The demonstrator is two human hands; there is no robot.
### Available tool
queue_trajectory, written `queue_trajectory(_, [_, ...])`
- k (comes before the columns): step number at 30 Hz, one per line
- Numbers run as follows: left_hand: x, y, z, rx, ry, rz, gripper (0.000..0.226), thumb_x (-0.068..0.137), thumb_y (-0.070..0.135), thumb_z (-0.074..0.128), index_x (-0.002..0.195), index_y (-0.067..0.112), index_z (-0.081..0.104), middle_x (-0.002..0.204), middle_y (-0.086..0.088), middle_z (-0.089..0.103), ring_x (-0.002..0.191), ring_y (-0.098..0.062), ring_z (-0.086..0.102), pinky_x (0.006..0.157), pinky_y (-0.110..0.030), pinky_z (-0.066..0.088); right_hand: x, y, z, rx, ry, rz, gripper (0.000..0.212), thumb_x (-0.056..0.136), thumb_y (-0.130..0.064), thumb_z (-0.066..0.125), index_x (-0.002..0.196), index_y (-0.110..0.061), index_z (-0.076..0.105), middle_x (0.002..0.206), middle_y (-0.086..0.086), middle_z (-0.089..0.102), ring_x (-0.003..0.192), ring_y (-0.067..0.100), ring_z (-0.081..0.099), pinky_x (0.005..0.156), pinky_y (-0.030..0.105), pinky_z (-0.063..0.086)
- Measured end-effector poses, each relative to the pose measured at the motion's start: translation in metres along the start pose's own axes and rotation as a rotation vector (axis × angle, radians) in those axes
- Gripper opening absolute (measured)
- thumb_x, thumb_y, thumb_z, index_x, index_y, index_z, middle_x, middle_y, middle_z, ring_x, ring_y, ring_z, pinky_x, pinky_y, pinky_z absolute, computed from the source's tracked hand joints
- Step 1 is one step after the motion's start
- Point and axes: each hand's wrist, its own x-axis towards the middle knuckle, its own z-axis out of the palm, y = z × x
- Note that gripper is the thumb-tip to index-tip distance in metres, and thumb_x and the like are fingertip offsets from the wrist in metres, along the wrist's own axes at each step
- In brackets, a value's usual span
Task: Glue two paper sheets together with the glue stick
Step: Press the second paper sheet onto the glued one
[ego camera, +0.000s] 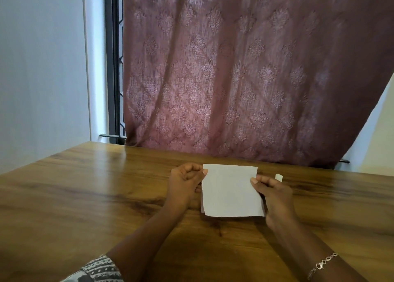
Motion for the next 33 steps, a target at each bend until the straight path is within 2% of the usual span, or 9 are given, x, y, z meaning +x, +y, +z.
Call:
queue_trajectory(9, [0.0016, -0.0007, -0.001, -0.012, 0.006, 0.001, 0.016, 0.083, 0.003, 0.061, 0.072, 0.014, 0.062, 0.053, 0.016, 0.069, 0.055, 0.003, 0.065, 0.047, -0.013, 0.051, -0.0001, -0.0006, 0.0003, 0.021, -0.029, -0.002, 0.006, 0.081, -0.001, 0.061, 0.085, -0.005, 0.061, 0.082, 0.001, 0.061, 0.077, 0.015, 0.057, 0.064, 0.026, 0.048])
queue_trajectory(16, [0.0022, -0.001, -0.0021, -0.034, 0.03, 0.0, 0.013, 0.082, 0.001, 0.061, 0.074, 0.01, 0.064, 0.06, 0.01, 0.069, 0.055, 0.001, 0.066, 0.047, -0.013, 0.051, 0.0012, 0.0004, 0.0011, -0.009, -0.057, -0.012, 0.013, 0.081, -0.003, 0.062, 0.075, -0.015, 0.06, 0.085, 0.0, 0.062, 0.083, 0.017, 0.059, 0.078, 0.035, 0.051])
queue_trajectory(20, [0.0026, -0.0005, -0.0023, -0.029, 0.03, 0.002, 0.011, 0.083, 0.003, 0.061, 0.075, 0.01, 0.062, 0.069, 0.004, 0.069, 0.056, 0.001, 0.066, 0.047, -0.013, 0.051, -0.0004, 0.0006, 0.0037, -0.087, -0.034, -0.101, 0.01, 0.083, -0.015, 0.062, 0.073, -0.018, 0.06, 0.081, -0.003, 0.062, 0.079, 0.012, 0.055, 0.068, 0.029, 0.046])
queue_trajectory(23, [0.0023, -0.0001, -0.0021, -0.037, 0.034, -0.005, 0.009, 0.083, 0.003, 0.061, 0.076, 0.008, 0.063, 0.071, 0.0, 0.069, 0.056, 0.0, 0.066, 0.047, -0.014, 0.051, -0.0006, 0.0004, 0.0029, -0.11, -0.036, -0.121, 0.01, 0.084, -0.017, 0.061, 0.074, -0.015, 0.061, 0.081, 0.0, 0.063, 0.076, 0.013, 0.054, 0.061, 0.025, 0.043])
queue_trajectory(33, [0.0016, 0.0021, -0.0046, -0.052, 0.063, 0.034, 0.009, 0.083, 0.007, 0.061, 0.077, 0.014, 0.063, 0.079, 0.001, 0.07, 0.064, 0.001, 0.068, 0.052, -0.013, 0.053, 0.0029, 0.0035, 0.0037, -0.134, -0.047, -0.105, 0.01, 0.084, -0.017, 0.06, 0.081, -0.008, 0.063, 0.089, 0.005, 0.066, 0.088, 0.02, 0.058, 0.07, 0.029, 0.046])
